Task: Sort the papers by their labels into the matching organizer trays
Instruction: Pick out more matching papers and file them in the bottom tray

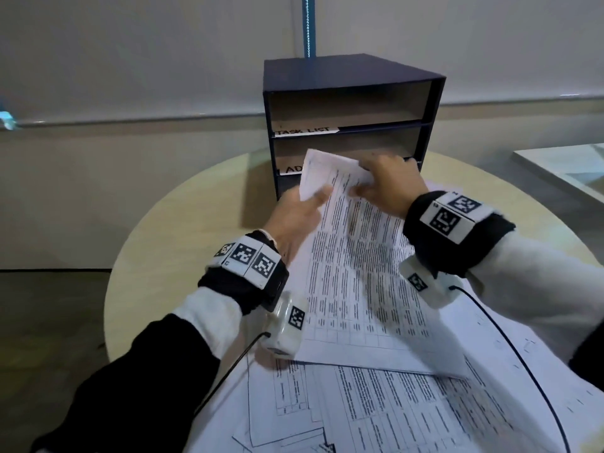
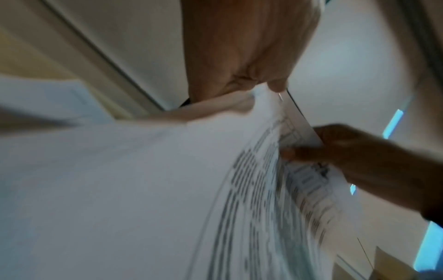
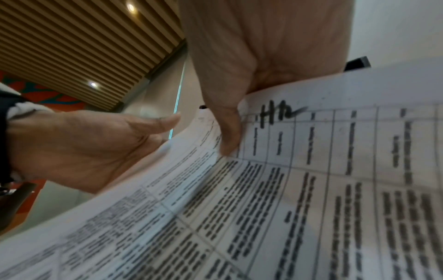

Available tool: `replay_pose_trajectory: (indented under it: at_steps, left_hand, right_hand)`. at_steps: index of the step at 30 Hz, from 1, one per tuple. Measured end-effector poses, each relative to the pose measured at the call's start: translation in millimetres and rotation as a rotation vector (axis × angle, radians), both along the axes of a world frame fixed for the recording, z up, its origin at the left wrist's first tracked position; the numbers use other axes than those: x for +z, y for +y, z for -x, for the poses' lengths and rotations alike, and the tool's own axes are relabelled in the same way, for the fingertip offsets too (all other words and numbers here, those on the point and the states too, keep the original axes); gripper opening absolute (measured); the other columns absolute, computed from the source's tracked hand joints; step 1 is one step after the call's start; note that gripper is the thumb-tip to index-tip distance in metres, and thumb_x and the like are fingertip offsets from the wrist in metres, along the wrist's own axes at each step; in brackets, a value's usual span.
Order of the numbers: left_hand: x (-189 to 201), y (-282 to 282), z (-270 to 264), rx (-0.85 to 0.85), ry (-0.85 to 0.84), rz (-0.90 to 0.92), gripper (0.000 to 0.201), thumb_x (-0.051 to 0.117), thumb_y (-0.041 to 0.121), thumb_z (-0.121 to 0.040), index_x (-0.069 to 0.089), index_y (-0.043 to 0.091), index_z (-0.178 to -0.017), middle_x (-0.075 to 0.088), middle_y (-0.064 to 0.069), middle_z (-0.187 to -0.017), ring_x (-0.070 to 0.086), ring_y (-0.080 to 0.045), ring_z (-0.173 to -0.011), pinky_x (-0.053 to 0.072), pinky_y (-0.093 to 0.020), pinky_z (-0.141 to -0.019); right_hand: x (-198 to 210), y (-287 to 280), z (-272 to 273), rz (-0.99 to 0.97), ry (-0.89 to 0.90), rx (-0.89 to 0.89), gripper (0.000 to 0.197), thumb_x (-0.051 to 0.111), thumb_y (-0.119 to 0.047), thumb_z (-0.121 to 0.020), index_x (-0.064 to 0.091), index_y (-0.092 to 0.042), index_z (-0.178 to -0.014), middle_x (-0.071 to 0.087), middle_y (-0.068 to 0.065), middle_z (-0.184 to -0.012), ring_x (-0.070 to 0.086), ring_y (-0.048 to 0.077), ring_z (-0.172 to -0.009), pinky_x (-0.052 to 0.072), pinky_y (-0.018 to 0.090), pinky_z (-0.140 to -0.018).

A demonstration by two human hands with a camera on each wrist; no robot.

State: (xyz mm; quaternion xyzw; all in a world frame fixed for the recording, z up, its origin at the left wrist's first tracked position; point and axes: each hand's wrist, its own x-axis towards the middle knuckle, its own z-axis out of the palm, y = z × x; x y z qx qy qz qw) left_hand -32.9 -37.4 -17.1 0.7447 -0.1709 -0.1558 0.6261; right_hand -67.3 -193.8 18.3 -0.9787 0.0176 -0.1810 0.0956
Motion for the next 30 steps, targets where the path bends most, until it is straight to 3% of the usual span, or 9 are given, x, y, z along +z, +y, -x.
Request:
replay_pose_trajectory:
  at_steps: [4,8,10,13,16,18,20,26,30]
  left_hand:
    - [8.0,-3.2,6.1,0.073,-0.116,0.023,0.023,0.053,0.011,-0.092,0.057,0.002,-0.113,0.066,-0.008,-0.099,0.065,-0.017,-0.084,0.052,-0.014,-0.054]
    - [43.6,4.3,-3.2,0.253,-0.336,-0.054,0.022,0.052,0.015,-0.094,0.062,0.002,-0.109,0.069,-0.007,-0.095,0.067,-0.016,-0.081,0.056,-0.021,-0.065]
    - [62.1,9.9,-8.0,0.319,-0.422,-0.015,0.024,0.052,0.018,-0.094,0.063,-0.001,-0.105,0.069,-0.008,-0.092,0.067,-0.018,-0.081,0.058,-0.028,-0.075]
    - [79.3,9.4,-1.6,0.341,-0.481,0.067,0.028,0.052,0.021,-0.094,0.049,0.010,-0.068,0.053,-0.005,-0.064,0.050,-0.014,-0.055,0.053,-0.030,-0.074]
    - [84.0,4.8,5.8,0.276,-0.456,0.237,0.022,0.052,0.015,-0.094,0.052,0.010,-0.072,0.049,0.011,-0.055,0.047,0.001,-0.044,0.041,-0.013,-0.051]
    - [84.2,8.4,9.5,0.243,-0.409,0.352,0.018,0.055,0.011,-0.092,0.060,-0.004,-0.101,0.062,0.008,-0.071,0.062,0.004,-0.057,0.050,-0.013,-0.060]
    - [79.2,14.2,12.0,0.215,-0.378,0.398,0.019,0.061,0.012,-0.088,0.063,0.000,-0.103,0.069,0.002,-0.085,0.069,-0.009,-0.076,0.056,-0.028,-0.076]
    - [41.8,11.0,9.3,0.241,-0.294,0.179,0.092,0.071,0.068,-0.057,0.053,0.006,-0.123,0.063,-0.010,-0.120,0.058,-0.026,-0.114,0.044,-0.044,-0.101]
    - [51.3,6.2,4.0,0.350,-0.301,0.146,0.017,0.056,0.022,-0.091,0.063,0.009,-0.101,0.069,-0.006,-0.099,0.067,-0.022,-0.096,0.053,-0.044,-0.090]
  right_hand:
    - [3.7,0.5,8.9,-0.182,-0.181,0.126,0.023,0.063,-0.027,-0.086,0.043,-0.017,-0.090,0.052,-0.002,-0.089,0.056,0.026,-0.092,0.036,0.043,-0.095]
    - [1.6,-27.2,19.5,-0.398,-0.498,-0.168,0.051,0.068,-0.035,-0.080,0.047,-0.010,-0.118,0.052,0.005,-0.116,0.046,0.023,-0.111,0.028,0.037,-0.095]
    - [4.5,-42.4,20.0,-0.777,-0.536,-0.300,0.066,0.071,-0.032,-0.077,0.038,-0.008,-0.128,0.044,0.009,-0.124,0.043,0.023,-0.115,0.034,0.038,-0.098]
    - [13.5,-52.9,19.2,-1.395,-0.412,-0.087,0.050,0.071,-0.022,-0.072,0.046,-0.009,-0.114,0.058,0.005,-0.104,0.057,0.017,-0.092,0.044,0.031,-0.079]
    - [30.3,-47.0,25.3,-1.326,-0.546,0.072,0.010,0.061,-0.004,-0.082,0.062,-0.014,-0.081,0.071,-0.013,-0.067,0.065,0.002,-0.067,0.049,0.017,-0.065]
    - [37.5,-41.5,31.7,-1.268,-0.639,0.113,0.019,0.061,-0.005,-0.084,0.061,-0.020,-0.072,0.067,-0.018,-0.059,0.062,-0.004,-0.061,0.048,0.013,-0.062]
    - [35.4,-40.0,37.5,-1.254,-0.713,0.098,0.024,0.067,-0.020,-0.080,0.054,-0.022,-0.061,0.058,-0.017,-0.054,0.053,0.001,-0.058,0.044,0.018,-0.060]
    - [2.9,-32.3,45.5,-1.235,-0.617,0.090,0.007,0.060,-0.015,-0.086,0.064,-0.017,-0.093,0.071,-0.011,-0.082,0.067,0.003,-0.076,0.053,0.020,-0.070]
    - [11.2,-33.5,37.6,-1.123,-0.595,0.070,0.018,0.055,-0.005,-0.087,0.059,-0.014,-0.102,0.066,0.003,-0.100,0.066,0.002,-0.080,0.054,0.019,-0.074]
